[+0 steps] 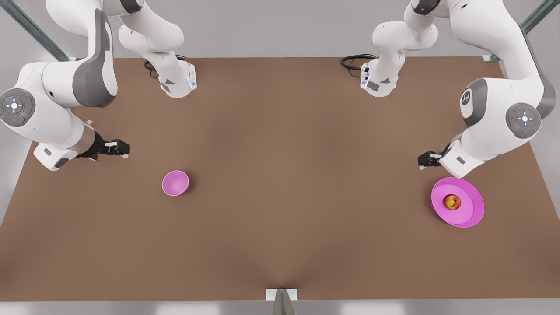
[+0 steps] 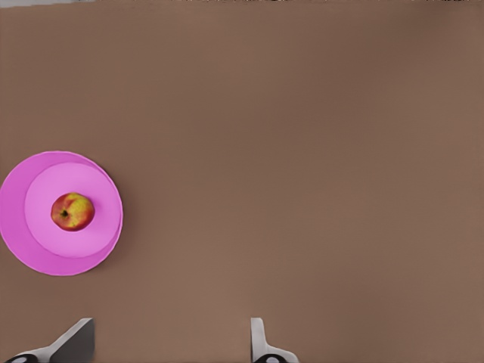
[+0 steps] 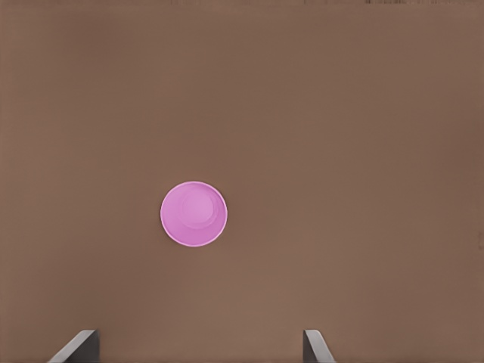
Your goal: Use the left arm to pick up the apple from the plate, transfer it to the gripper of the right arm, and then use the right arm to place it into the bowl
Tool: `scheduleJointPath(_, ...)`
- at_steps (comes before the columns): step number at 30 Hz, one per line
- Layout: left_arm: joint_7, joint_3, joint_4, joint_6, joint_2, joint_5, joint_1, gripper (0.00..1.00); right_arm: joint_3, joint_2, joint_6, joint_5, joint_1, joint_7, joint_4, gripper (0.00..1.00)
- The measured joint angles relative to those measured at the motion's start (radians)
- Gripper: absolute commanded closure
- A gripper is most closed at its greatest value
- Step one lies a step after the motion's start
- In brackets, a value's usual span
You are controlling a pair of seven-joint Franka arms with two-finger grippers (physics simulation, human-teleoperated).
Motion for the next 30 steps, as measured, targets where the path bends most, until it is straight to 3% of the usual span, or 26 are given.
scheduleJointPath(2, -0.003, 0.014, -0.028, 0.028, 0.004, -0.004, -0.002, 0.0, 0.0, 0.0, 0.002, 0.0, 0.0, -0.001, 0.0, 0.0)
scheduleJointPath(6, 0.009, 0.153, -0.243, 0.194, 0.032, -0.057, 0.02, 0.0, 0.0, 0.0, 0.005, 0.0, 0.0, -0.004, 0.0, 0.0)
scheduleJointPath(11, 0.082, 0.259, -0.292, 0.421, 0.157, -0.155, 0.054, 0.0, 0.0, 0.0, 0.007, 0.0, -0.001, -0.006, -0.001, 0.0)
scheduleJointPath(19, 0.254, 0.277, -0.304, 0.702, 0.309, -0.287, 0.117, 0.0, 0.0, 0.0, 0.008, 0.0, 0.0, -0.009, 0.0, 0.0)
scheduleJointPath(30, 0.42, 0.278, -0.325, 0.819, 0.396, -0.365, 0.134, 0.0, 0.0, 0.0, 0.008, 0.0, -0.001, -0.012, 0.0, 0.0)
